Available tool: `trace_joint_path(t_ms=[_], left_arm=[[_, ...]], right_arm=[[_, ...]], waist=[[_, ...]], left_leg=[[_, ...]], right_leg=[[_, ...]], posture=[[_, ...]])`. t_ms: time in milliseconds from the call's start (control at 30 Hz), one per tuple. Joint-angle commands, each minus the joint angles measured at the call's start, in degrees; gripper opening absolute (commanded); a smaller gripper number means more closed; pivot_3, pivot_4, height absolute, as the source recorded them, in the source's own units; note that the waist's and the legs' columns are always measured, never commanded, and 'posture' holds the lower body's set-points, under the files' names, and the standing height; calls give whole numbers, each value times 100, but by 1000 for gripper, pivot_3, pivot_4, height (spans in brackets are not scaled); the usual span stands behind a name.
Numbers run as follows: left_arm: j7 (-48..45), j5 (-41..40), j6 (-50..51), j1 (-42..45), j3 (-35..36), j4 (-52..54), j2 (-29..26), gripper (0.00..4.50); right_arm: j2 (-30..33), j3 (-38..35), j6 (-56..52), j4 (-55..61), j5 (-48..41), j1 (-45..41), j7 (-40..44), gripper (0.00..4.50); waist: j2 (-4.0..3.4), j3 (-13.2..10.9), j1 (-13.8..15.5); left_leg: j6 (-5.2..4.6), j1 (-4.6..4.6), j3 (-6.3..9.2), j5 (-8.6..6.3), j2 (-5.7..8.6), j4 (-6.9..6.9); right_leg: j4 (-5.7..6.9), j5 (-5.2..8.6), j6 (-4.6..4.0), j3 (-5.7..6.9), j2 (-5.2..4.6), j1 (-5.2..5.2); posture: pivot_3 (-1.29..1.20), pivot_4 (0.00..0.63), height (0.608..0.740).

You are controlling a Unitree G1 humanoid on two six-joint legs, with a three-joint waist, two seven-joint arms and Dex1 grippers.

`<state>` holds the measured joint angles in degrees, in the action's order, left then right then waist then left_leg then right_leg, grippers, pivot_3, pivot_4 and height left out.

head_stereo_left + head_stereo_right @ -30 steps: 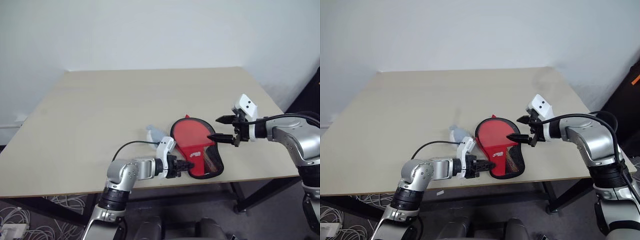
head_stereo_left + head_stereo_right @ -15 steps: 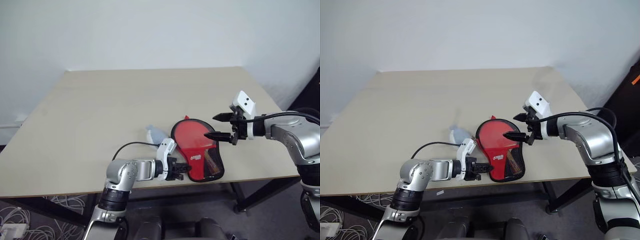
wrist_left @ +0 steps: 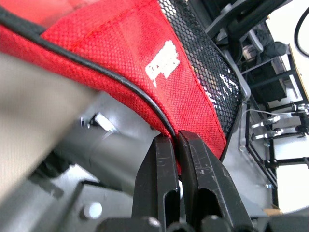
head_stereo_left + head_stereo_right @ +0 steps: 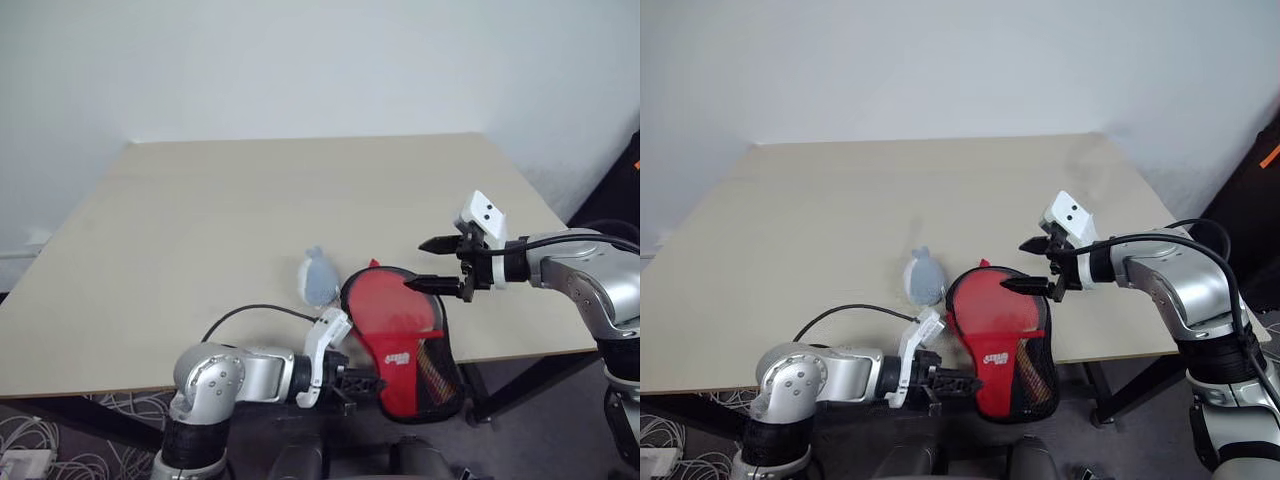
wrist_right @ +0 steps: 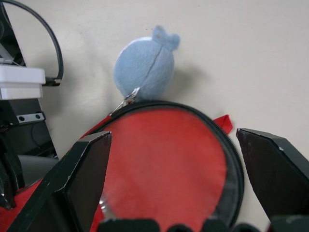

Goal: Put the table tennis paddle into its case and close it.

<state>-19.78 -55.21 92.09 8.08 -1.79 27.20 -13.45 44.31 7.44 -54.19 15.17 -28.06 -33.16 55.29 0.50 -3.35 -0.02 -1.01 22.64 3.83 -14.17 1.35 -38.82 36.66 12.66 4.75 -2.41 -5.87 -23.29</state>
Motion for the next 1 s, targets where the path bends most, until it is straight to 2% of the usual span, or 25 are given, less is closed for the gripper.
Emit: trace_joint_path(t_ms=[33, 167, 267, 433, 533, 633, 800, 900, 1000], left_arm=[[106, -201, 41, -40, 2, 208, 56, 65], [202, -53, 27, -25, -14, 212, 197, 65], [284, 54, -109, 20, -17, 250, 264, 677], [393, 98, -198, 88, 141, 337, 320, 2328], [588, 366, -489, 71, 233, 553, 131, 3284], [373, 409, -723, 54, 86, 933, -389, 3284], [-604, 1260, -2098, 146, -917, 1955, -2374, 3284], [-1250, 2245, -3483, 228, -1433, 2093, -3384, 2678], [-1594, 2812, -4557, 277, -1523, 1802, -3587, 1654]], right_arm=[[66, -67, -14, 153, -70, -164, 42, 4500], [-3, 0, -8, 83, -57, -233, 46, 4500], [-66, 46, 23, 18, -36, -300, 52, 4500], [-165, 131, 98, -130, 11, -407, 66, 4500], [-218, 225, 174, -250, 47, -489, 122, 4500], [-226, 295, 252, -379, 89, -575, 202, 4500], [-288, 415, 498, -743, 242, -834, 368, 4500], [-364, 483, 660, -967, 333, -983, 445, 4500], [-458, 537, 787, -1111, 413, -1088, 514, 4500]], waist=[[1, 0, -1], [0, 0, -3], [0, 0, -3], [1, 0, -2], [1, 0, -3], [-2, 0, -7], [0, -2, -8], [-5, -4, -2], [-7, -4, -2]], left_leg=[[0, 0, -1, 0, 0, 0], [0, 0, -1, 0, 0, 0], [0, 0, -2, 0, 0, 0], [0, 0, -1, 0, 0, 0], [1, 0, -1, 0, 0, 0], [1, -1, -2, 0, -2, 4], [4, -2, -6, -1, -3, 8], [5, -1, -10, -1, -2, 8], [5, -1, -12, -1, -1, 9]], right_leg=[[0, 2, -3, 0, 0, 0], [0, 4, -6, 0, 0, -1], [0, 4, -7, -1, 0, -1], [0, 4, -7, 0, 0, 0], [0, 3, -7, 0, 0, 0], [0, 3, -9, -1, 2, -4], [-3, 5, -13, -1, 2, -5], [-6, 5, -16, -1, 1, -4], [-10, 5, -15, -2, -1, -4]], posture=[[0, 0, 698], [0, 0, 698], [0, 0, 698], [0, 0, 698], [0, 0, 698], [0, 0, 698], [0, 0, 698], [0, 0, 698], [0, 0, 698]])
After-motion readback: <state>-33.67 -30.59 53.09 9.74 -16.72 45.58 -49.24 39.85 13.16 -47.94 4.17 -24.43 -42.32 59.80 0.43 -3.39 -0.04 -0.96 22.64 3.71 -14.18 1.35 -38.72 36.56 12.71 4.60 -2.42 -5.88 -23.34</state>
